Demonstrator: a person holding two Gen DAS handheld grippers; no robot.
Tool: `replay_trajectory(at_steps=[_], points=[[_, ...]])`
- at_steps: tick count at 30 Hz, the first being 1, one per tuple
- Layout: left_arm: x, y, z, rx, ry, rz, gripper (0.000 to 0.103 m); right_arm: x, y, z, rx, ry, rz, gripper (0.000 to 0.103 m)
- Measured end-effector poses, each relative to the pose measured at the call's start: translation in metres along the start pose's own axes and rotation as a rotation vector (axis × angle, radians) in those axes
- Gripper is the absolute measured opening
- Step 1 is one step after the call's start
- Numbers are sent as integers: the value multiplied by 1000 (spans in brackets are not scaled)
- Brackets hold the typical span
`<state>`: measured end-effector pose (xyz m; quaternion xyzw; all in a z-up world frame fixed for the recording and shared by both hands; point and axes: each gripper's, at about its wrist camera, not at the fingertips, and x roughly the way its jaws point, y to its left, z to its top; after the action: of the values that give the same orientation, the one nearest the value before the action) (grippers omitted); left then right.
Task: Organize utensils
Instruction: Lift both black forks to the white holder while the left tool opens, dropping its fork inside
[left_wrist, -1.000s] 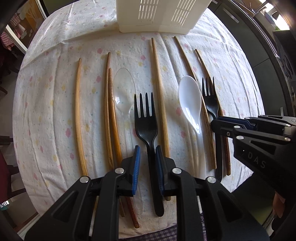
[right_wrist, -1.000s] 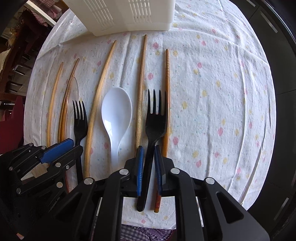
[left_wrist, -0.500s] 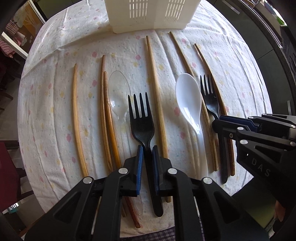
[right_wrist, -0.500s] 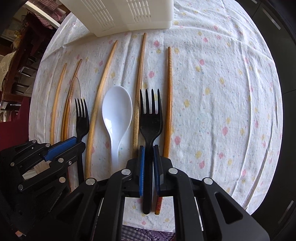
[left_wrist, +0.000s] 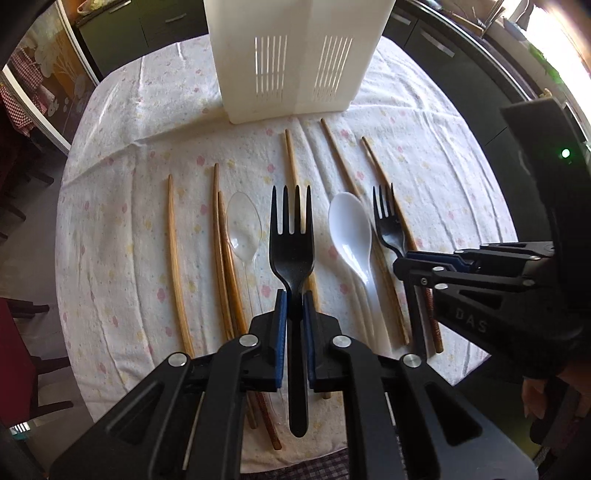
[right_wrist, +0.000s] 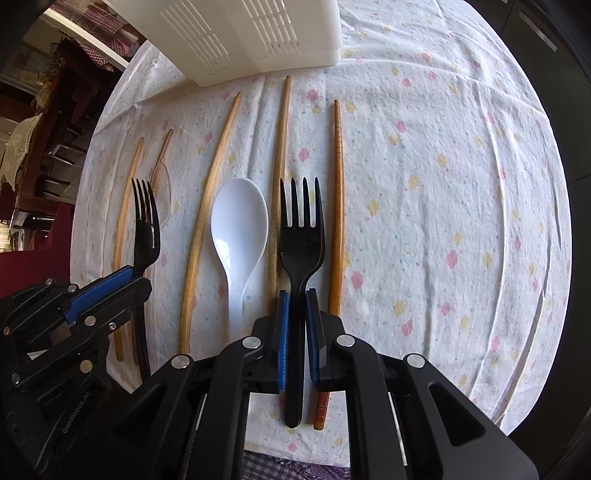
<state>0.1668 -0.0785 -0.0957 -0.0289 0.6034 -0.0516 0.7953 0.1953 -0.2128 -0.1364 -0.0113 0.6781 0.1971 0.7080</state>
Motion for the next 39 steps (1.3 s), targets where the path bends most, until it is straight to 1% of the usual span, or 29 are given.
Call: replay_trajectory(at_steps=[4,8,12,14,16,18,21,24,26,30,33,36,39], points=[[-49,6,4,10,-176,-45,8,-28,0,-5,-13,-89,52,10],[-85,25,31,-15,-351,-94,8,-55,-3,-9,-19,-173,92,10],[-127,31,68,-15,-602,-72,9,-76,-8,-12,-18,-229,138,10],[-142,37,84,-32,-736,-81,9,-82,-8,-11,-19,-252,150,10],[-148,42,99,-46,-868,-81,9,-87,-7,-12,-15,-265,173,10],[-148,41,110,-48,-980,-70,9,-89,-2,-14,-17,-281,183,10],[-141,38,120,-55,-1093,-29,9,-93,-1,-17,-19,-293,206,10],[-128,29,126,-24,-1147,30,9,-98,1,-14,-20,-314,209,10],[-115,24,126,5,-1142,64,9,-102,-1,-14,-18,-332,212,10],[-86,21,121,37,-1094,98,9,-114,-5,-8,-10,-372,218,10],[-70,25,121,35,-1037,98,9,-129,-5,1,-11,-420,223,10],[-63,31,120,29,-1000,100,9,-149,1,13,-23,-491,210,10],[-60,36,118,24,-991,107,9,-173,8,28,-33,-576,198,10]])
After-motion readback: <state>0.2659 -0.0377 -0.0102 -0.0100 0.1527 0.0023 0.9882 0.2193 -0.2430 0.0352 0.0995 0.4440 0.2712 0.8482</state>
